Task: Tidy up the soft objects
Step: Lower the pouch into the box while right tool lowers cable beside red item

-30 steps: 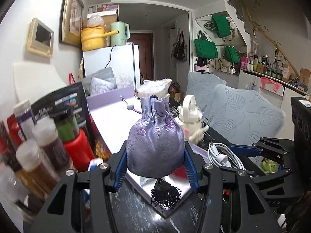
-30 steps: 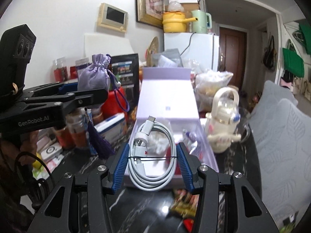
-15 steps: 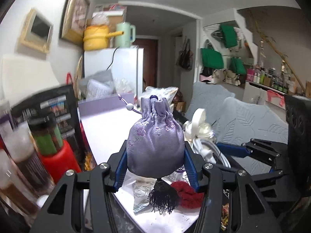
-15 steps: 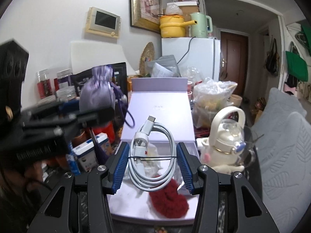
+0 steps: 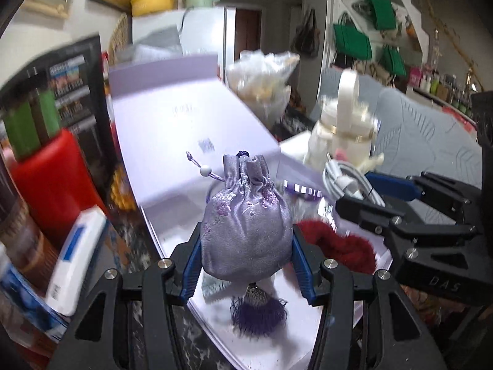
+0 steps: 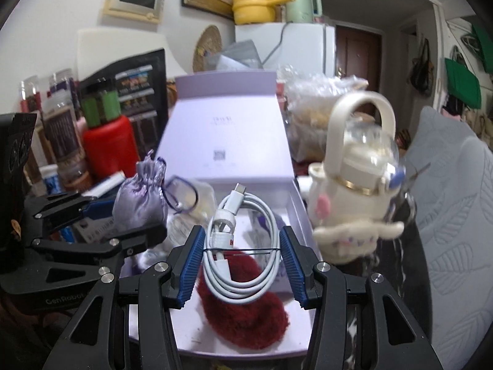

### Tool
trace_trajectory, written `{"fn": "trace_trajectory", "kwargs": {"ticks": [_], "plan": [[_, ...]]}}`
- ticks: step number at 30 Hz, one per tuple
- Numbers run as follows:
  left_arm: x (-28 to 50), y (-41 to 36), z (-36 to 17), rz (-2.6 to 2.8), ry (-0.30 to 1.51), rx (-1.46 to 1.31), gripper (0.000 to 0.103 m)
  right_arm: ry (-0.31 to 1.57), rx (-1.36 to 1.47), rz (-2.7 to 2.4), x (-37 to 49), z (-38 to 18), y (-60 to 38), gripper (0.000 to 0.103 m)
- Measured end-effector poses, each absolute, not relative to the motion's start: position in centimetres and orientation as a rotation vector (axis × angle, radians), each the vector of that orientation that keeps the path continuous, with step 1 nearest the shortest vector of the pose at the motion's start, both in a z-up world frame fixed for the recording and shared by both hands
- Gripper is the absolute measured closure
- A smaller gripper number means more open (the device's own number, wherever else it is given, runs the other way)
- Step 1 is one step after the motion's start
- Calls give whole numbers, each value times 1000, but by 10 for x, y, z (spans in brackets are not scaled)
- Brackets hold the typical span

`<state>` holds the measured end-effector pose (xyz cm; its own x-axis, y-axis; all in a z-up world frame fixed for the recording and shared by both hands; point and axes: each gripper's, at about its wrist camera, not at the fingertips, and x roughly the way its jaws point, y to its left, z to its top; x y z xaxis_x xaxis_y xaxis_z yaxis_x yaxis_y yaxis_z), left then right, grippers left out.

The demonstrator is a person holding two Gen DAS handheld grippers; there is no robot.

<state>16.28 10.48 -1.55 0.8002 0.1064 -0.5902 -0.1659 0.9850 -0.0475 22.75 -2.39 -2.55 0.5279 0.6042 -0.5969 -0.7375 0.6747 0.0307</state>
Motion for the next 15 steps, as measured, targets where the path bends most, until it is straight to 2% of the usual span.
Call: {"fn": "trace_trajectory", "kwargs": {"ticks": [9,15], "plan": [[174,118,-48,121,735,-157,52,634,-314,762,228,-48,-12,54],[178,131,-57,119,770,-206,52,733,-314,707,243,-67,-16,54]]}}
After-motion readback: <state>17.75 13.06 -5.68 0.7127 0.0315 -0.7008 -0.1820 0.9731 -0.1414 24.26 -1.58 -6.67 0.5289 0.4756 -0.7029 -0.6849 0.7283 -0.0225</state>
